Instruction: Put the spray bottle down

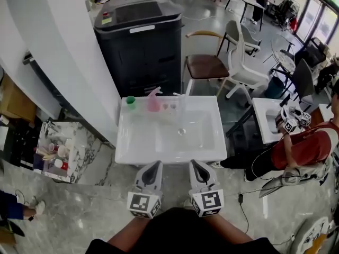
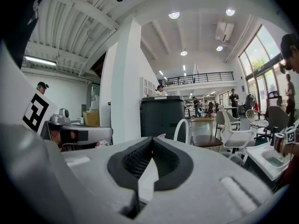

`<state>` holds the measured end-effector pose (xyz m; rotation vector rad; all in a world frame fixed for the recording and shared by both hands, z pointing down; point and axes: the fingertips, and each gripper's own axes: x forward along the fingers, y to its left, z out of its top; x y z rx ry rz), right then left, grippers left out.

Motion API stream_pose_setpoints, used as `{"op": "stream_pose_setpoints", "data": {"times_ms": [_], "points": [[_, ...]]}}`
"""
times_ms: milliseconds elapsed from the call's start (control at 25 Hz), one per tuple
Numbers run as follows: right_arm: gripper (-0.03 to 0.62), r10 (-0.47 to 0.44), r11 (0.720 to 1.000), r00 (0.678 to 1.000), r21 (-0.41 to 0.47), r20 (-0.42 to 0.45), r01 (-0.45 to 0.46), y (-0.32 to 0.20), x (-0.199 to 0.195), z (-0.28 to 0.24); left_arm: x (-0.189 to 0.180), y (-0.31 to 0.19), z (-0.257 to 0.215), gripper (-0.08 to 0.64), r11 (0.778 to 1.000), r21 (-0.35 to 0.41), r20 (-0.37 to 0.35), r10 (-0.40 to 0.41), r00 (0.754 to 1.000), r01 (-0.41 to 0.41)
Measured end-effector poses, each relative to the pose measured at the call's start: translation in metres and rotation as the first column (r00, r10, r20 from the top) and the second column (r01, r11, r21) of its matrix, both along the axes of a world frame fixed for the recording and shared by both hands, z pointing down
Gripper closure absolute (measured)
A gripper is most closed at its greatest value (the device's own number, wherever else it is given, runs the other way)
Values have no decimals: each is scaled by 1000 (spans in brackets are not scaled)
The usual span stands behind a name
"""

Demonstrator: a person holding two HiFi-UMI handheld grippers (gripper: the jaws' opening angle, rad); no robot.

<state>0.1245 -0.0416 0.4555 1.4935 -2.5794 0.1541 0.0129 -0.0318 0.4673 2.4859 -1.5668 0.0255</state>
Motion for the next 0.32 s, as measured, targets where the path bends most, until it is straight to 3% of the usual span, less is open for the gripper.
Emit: {"op": "stream_pose_setpoints", "data": {"times_ms": [160,320], "points": [[595,22,999,1000,25,4,-22,1,-6,-8,1,5,-5,543,999,13,21,47,999,-47],[595,18,1000,1000,21,4,-18,13,-21,-6,-14,21,-4,543,999,-12,13,40,999,-40]]}}
